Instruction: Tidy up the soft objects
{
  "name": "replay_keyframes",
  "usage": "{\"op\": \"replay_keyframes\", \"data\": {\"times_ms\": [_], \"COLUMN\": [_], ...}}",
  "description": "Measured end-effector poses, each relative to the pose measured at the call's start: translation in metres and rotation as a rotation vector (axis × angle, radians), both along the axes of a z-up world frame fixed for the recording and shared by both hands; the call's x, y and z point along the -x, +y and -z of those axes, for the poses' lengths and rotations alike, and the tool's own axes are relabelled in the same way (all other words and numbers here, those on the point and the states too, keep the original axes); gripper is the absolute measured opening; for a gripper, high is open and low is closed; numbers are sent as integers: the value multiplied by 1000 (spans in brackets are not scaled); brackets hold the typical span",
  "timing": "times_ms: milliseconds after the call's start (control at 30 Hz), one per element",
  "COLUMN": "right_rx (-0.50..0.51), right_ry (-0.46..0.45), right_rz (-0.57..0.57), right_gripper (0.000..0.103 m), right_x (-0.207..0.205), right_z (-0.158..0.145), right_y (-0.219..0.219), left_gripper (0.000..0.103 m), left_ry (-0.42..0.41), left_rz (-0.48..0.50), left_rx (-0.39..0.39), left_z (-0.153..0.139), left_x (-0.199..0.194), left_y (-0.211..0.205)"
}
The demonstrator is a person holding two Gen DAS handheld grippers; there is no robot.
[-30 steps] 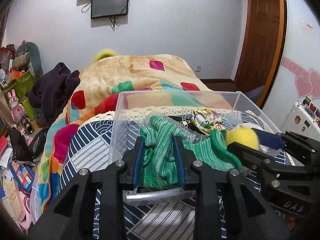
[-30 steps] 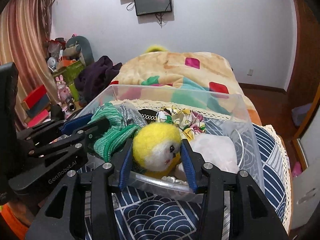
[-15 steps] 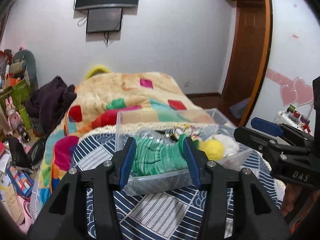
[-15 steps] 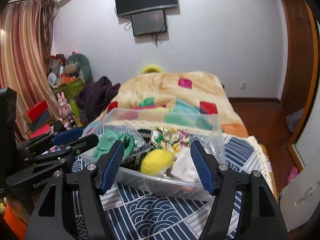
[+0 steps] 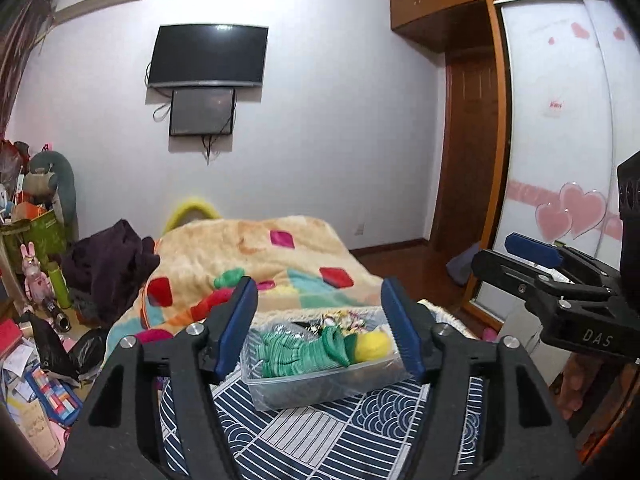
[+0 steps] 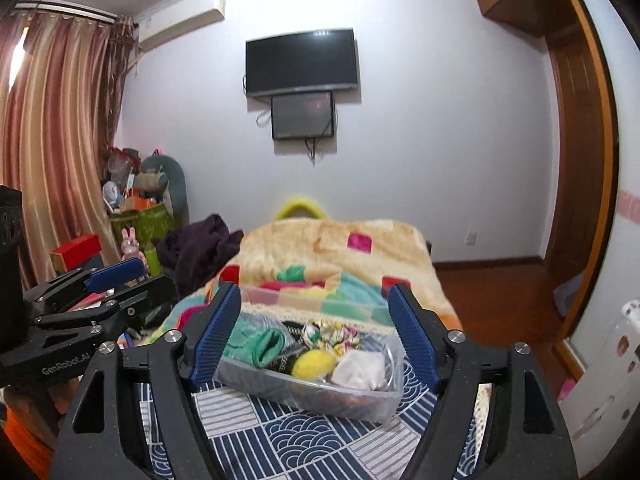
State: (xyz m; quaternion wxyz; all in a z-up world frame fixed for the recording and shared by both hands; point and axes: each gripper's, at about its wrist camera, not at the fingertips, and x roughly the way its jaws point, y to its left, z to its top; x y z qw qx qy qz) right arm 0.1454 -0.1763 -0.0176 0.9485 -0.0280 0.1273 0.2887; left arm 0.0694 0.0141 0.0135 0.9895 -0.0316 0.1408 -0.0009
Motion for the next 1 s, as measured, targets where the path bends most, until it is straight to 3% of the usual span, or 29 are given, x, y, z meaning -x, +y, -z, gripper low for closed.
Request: {"op": "replay_keyframes", "data": {"times_ms": [200,333,467,1000], "right_rx": [-27,-47,-47,-64], "right_ry": [-63,-97,-121,-101], "right_rz": [12,30,62,63], "right_gripper": [87,103,103,103], "right_x": [17,23,26,32], "right_z": [-13,-17,-17,-12], "right_y": [-5,-7,-9,-16], "left_gripper": [85,98,102,103], "left_ry": [-62,-91,-96,-105], "left_rz": [6,1,2,1], "left_rx": [-22,-23,-31,-35], "left_z": [-16,-22,-24,-24], "left_x": [22,34,38,43], "left_y": [-7,-8,-11,-15]}}
